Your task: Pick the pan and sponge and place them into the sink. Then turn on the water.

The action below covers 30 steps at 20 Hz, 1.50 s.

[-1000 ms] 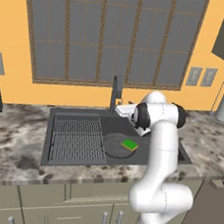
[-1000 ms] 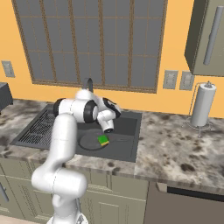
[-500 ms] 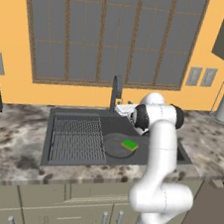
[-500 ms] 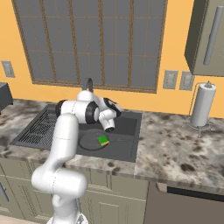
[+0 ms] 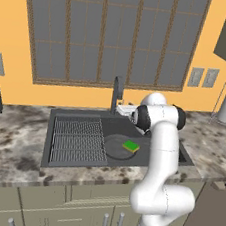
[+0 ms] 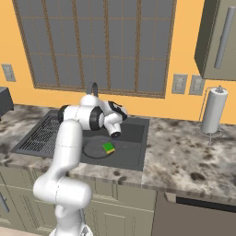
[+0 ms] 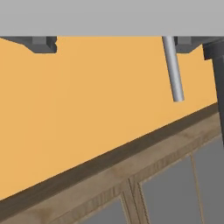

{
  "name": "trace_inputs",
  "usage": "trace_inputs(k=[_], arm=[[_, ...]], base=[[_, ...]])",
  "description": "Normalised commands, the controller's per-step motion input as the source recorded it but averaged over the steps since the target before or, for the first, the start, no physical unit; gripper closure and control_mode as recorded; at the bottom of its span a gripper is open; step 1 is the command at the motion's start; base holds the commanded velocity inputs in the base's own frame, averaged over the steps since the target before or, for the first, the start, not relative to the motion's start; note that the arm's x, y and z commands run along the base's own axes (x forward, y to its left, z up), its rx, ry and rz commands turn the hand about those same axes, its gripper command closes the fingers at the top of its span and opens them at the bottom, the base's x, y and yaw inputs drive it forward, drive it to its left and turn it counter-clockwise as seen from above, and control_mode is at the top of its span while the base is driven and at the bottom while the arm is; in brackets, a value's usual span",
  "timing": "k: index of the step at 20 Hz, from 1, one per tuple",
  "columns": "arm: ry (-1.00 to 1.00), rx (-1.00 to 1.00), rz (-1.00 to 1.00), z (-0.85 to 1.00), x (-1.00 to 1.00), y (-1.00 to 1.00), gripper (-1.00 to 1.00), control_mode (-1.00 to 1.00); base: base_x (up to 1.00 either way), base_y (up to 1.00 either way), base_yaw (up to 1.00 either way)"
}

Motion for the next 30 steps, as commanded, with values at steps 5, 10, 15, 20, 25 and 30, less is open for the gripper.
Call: trace_inputs(k=[5, 10, 15, 20, 25, 30], arm=[[0.0, 0.0, -0.02, 0.08, 0.23, 0.09, -1.0, -1.0], [0.05, 0.0, -0.04, 0.07, 0.31, 0.03, -1.0, -1.0], [0.06, -0.03, -0.1, 0.04, 0.26, 0.11, -1.0, -1.0], [-0.03, 0.0, -0.04, 0.05, 0.27, 0.35, -1.0, -1.0], [-0.03, 0.01, 0.0, -0.01, 0.46, 0.23, 1.0, -1.0], [-0.03, 0.03, 0.01, -0.04, 0.45, 0.09, 1.0, -1.0]], base=[[0.0, 0.0, 0.0], [0.0, 0.0, 0.0], [0.0, 0.0, 0.0], [0.0, 0.0, 0.0], [0.0, 0.0, 0.0], [0.0, 0.0, 0.0]])
